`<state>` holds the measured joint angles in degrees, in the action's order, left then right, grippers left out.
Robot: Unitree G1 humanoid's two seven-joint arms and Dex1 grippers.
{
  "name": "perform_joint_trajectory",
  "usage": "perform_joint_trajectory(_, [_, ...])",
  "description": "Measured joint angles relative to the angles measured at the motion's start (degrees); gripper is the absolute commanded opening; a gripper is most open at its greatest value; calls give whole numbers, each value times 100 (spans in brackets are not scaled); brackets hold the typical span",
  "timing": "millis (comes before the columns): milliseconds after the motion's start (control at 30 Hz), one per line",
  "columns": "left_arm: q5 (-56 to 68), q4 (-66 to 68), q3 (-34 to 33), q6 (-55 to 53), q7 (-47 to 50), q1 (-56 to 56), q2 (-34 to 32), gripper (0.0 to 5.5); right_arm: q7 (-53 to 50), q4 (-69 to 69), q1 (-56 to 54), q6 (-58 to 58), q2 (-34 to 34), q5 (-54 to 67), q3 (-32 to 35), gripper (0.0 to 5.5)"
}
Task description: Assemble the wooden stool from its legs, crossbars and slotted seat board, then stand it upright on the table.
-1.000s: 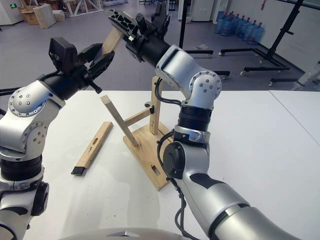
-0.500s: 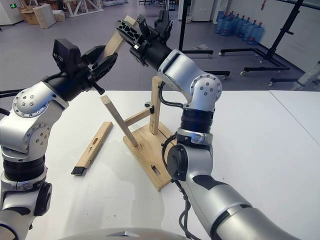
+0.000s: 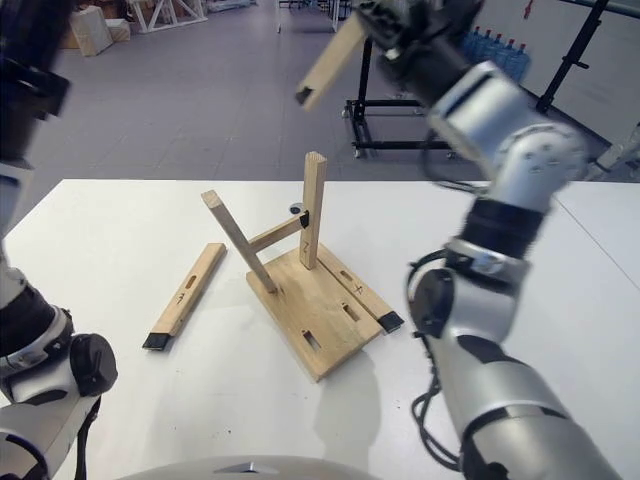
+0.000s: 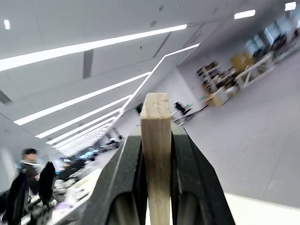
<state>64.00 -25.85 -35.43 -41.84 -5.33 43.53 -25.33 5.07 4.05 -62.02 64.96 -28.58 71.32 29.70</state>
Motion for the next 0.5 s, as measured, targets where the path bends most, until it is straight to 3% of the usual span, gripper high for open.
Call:
perform_joint_trajectory(133, [346,171,-386,18,309,-655,-127,257,866,-724,1524,7,-620,-288,-120,39])
perform_joint_trajectory(233, [294,462,-371,146,147,-1226,-87,257,1732,-937,2819,-1225,-87,-1309,-869,39])
perform_joint_trajectory(333, [28,804,-138,333,-143,-1590,-57,257,2549,-488,3280,-2780,428,-2497,-1723,39])
perform_joint_trajectory(500, [-390,1015,123,534,-556,-2124,-62,257,3393,627,3654,-4049,429,-3646,-2222,39])
